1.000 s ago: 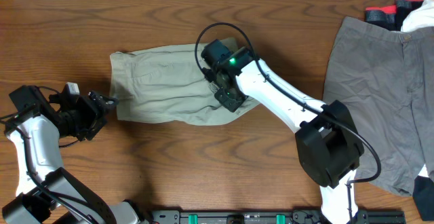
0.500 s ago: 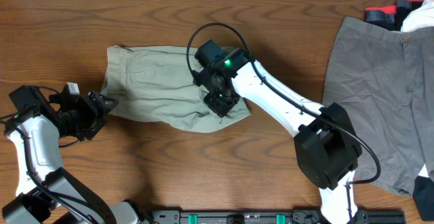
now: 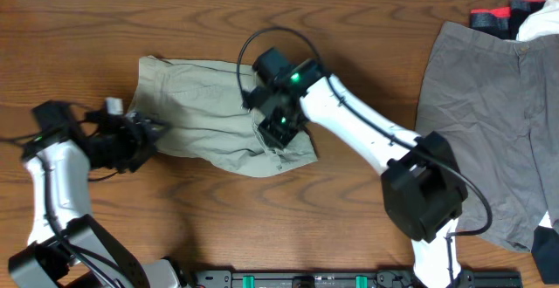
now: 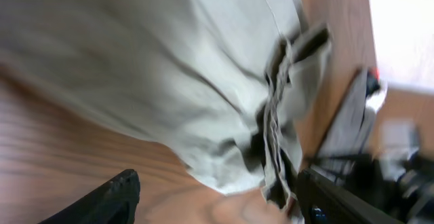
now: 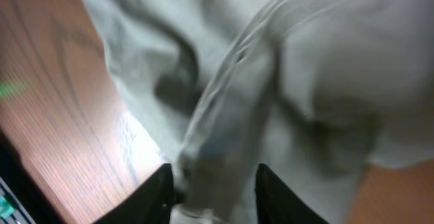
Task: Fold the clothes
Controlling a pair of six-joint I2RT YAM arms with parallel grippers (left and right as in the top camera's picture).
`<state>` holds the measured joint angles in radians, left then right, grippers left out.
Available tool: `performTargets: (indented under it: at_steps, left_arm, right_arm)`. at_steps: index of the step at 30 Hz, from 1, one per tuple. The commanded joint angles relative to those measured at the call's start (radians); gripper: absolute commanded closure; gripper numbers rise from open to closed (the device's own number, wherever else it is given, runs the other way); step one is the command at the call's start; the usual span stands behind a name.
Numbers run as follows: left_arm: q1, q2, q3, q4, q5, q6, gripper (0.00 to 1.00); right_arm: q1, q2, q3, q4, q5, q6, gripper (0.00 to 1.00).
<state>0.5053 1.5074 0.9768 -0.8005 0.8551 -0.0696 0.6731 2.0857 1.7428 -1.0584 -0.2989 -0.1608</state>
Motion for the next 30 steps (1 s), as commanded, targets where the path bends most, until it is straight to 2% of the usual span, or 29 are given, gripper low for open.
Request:
performTargets:
  at_steps: [1,3,6,8,10,15,20,21,22,26,30]
  left_arm:
    - [-0.104,-0.002,0.006,-0.002,0.026,0.025,0.28]
    - [-0.165,-0.002,0.006,-0.001,0.018,0.024,0.32]
    - [-0.254,-0.002,0.005,0.014,0.016,-0.017,0.34]
    - [-0.315,-0.002,0.005,0.021,0.012,-0.046,0.34]
    - [-0.394,-0.002,0.005,0.023,-0.070,-0.066,0.34]
    - [-0.593,-0.002,0.005,0.060,-0.345,-0.093,0.33]
    - [-0.761,0.000,0.005,0.145,-0.517,-0.128,0.32]
    - [-0.789,0.003,0.005,0.161,-0.554,-0.147,0.30]
    - [-0.808,0.006,0.005,0.175,-0.575,-0.172,0.24]
    - [-0.867,0.033,0.005,0.201,-0.549,-0.365,0.21]
    - [-0.871,0.061,0.005,0.235,-0.335,-0.492,0.18]
  right_arm:
    - [-0.097,-0.034,0.056,0.029,-0.041,0.059,0.59]
    - [-0.151,-0.034,0.057,0.068,-0.043,0.114,0.63]
    - [-0.231,-0.029,0.056,0.135,-0.080,0.172,0.79]
    - [-0.262,-0.020,0.055,0.161,-0.087,0.194,0.85]
    - [-0.277,-0.006,0.055,0.169,-0.088,0.201,0.90]
    - [-0.278,0.039,0.054,0.162,-0.087,0.201,0.92]
    - [-0.274,0.081,0.054,0.212,-0.134,0.193,0.87]
    - [-0.272,0.090,0.054,0.228,-0.155,0.189,0.86]
    - [-0.272,0.094,0.054,0.238,-0.172,0.190,0.85]
    - [-0.265,0.112,0.054,0.247,-0.180,0.190,0.85]
    - [-0.260,0.116,0.054,0.250,-0.174,0.190,0.85]
